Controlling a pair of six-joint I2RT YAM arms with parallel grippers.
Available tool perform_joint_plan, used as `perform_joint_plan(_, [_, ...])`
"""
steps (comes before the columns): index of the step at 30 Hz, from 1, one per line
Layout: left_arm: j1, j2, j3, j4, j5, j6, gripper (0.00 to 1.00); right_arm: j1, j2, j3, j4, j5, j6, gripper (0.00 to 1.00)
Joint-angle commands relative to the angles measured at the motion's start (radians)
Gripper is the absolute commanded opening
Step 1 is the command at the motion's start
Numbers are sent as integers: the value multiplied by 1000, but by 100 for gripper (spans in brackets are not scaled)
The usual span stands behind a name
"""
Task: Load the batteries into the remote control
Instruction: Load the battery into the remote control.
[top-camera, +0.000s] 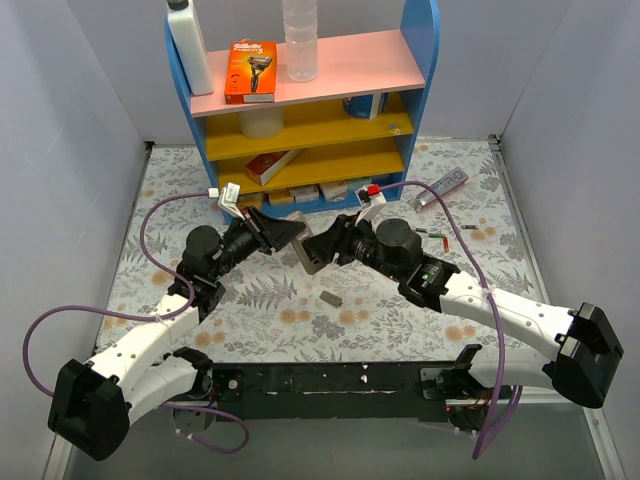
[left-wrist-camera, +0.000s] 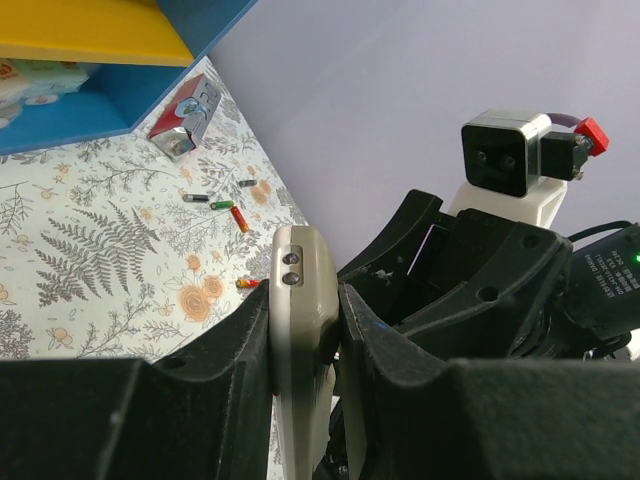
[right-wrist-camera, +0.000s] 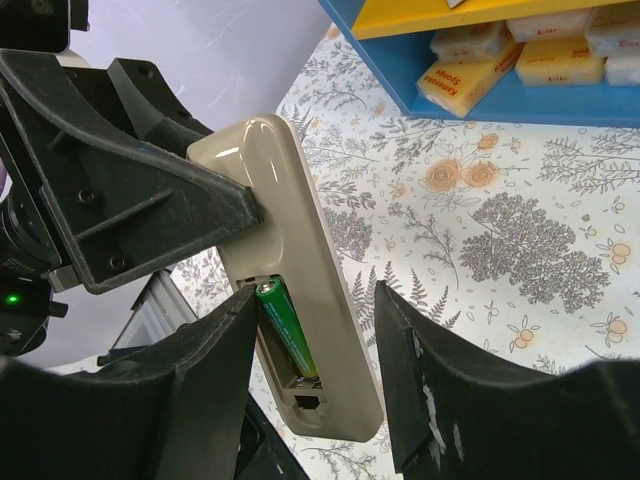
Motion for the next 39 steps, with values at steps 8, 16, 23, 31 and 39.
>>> perform_joint_plan(8, [2,-28,-1,63,10,-25,0,-3,-28,-23,55,-30,3,57])
perform_joint_plan(16, [2,-30,8,6,2,1,0,-3,-22,8,42,-43,-29,57])
perform_joint_plan(23, [0,-9,54,-123,-22,36,0,-3,18,91,-78,-23,-141,52])
perform_joint_plan(31, [0,19,65,-146,-24,16,0,-3,69,99,-98,-74,-209,36])
perform_joint_plan(39, [2,48,77,-175,-33,-1,0,0,86,115,-110,-89,-293,24])
